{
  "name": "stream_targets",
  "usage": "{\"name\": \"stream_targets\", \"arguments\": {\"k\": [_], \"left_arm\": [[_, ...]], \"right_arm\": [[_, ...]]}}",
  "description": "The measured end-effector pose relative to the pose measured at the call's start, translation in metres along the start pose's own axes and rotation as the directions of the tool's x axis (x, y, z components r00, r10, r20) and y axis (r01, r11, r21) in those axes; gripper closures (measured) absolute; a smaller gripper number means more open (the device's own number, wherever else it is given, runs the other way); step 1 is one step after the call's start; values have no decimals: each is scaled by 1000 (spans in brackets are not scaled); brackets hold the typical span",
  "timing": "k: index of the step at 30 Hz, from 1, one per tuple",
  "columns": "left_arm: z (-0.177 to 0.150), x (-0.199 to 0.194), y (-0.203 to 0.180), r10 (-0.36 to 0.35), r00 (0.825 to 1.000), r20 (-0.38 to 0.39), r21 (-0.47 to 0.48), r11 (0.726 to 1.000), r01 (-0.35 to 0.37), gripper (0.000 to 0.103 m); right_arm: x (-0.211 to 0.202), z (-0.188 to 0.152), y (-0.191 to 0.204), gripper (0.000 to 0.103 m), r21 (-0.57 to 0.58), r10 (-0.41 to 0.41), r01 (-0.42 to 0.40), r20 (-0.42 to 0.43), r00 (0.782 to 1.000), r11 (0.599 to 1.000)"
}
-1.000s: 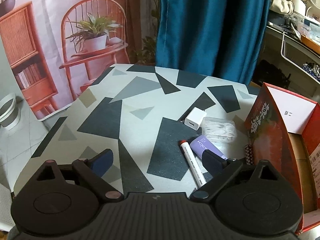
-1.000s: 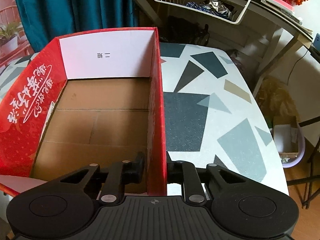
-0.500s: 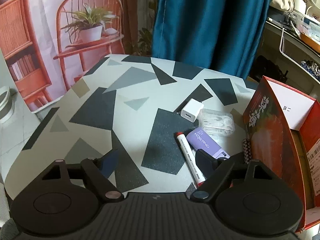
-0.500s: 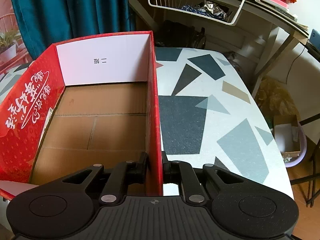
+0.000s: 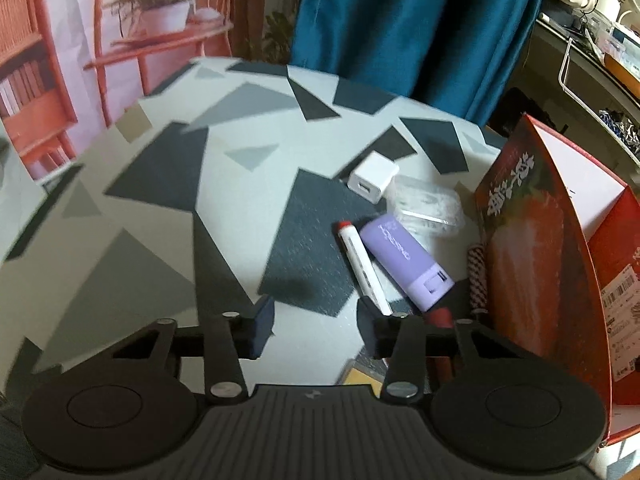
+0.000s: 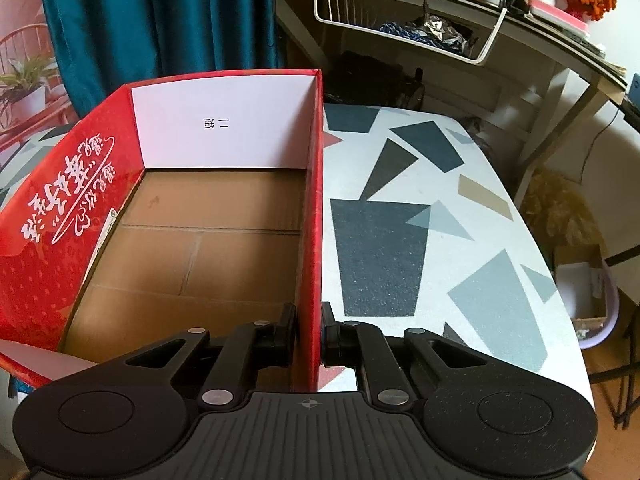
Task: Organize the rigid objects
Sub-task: 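Lower the left tool over the marker and close its fingers on it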
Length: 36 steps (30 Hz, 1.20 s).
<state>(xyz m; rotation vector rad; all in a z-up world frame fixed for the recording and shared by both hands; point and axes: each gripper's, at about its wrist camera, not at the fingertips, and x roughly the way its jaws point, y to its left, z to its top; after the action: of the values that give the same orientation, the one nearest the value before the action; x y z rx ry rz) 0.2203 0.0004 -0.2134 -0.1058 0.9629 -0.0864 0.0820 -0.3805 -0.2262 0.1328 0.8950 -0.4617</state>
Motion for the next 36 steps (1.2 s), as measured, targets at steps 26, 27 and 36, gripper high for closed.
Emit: {"name": "stream_targets", "arguments": {"k": [26, 27, 36], "left_arm": [[0, 54, -34, -98, 992, -75, 10, 995, 99, 81], [0, 56, -34, -104, 992, -76, 7, 994, 105, 82], [2, 61, -38, -98, 994, -48, 3, 995, 98, 82]], "right_arm": [[2, -6, -3, 92, -8, 39, -39, 29, 999, 999], [2, -6, -3, 91, -6, 41, -41, 29, 999, 999], [2, -7, -5, 88, 2, 64, -65, 33, 997, 998]]}}
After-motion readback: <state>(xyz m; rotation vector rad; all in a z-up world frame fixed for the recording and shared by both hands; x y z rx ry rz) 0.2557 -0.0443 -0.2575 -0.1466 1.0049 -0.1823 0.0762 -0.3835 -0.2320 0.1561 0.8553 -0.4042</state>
